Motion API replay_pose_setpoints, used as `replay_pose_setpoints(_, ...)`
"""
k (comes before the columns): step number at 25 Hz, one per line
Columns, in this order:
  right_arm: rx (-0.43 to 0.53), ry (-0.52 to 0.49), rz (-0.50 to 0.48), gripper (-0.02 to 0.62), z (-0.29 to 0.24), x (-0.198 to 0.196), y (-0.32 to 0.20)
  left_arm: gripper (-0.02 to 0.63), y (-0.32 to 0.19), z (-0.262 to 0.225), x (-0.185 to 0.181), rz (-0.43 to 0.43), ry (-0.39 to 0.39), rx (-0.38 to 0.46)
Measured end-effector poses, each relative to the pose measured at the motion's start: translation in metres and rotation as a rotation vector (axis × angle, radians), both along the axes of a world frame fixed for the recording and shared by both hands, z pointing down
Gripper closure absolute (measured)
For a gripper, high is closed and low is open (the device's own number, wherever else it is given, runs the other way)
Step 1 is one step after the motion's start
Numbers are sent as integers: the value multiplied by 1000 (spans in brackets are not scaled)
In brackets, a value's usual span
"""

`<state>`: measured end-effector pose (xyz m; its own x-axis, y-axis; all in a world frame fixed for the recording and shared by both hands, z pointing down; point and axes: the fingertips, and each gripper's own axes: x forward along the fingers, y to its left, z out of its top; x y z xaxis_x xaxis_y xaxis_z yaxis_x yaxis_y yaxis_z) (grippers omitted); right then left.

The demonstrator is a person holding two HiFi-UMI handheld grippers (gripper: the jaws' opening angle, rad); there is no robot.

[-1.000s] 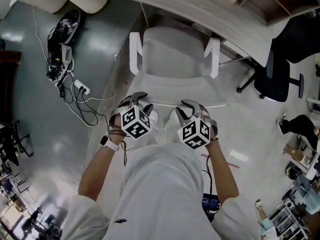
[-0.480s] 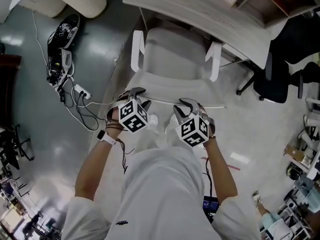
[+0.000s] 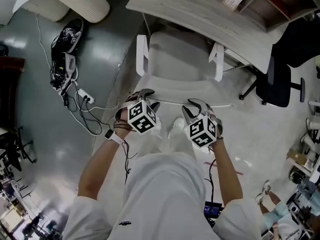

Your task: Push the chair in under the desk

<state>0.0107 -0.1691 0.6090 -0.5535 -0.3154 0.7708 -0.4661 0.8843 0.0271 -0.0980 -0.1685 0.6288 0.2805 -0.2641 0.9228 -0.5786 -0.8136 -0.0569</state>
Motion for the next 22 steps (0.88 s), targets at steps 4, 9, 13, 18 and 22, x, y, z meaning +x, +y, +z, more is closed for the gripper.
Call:
replay_pose_setpoints(4,-6,-9,0,463,0,-6,-8,410,-9,0,-6,-6,-4,-9)
replay_pose_setpoints(9,-4,-29,14,465,0,-16,-19,407,-24,1,-16,1,-16,-3)
replay_pose_setpoints(13,-1,-43,27,469,-1,-29,-29,403,-39,2,-30,11,-23,9)
replay_pose_setpoints(18,-21,-67,49,477,-3,-48,-46,403,-62,1,-48,40,-35,45)
replay_pose_setpoints(22,-43,-92,76,483,-5,-60,-59,403,-79,2,-61,55,-51,55)
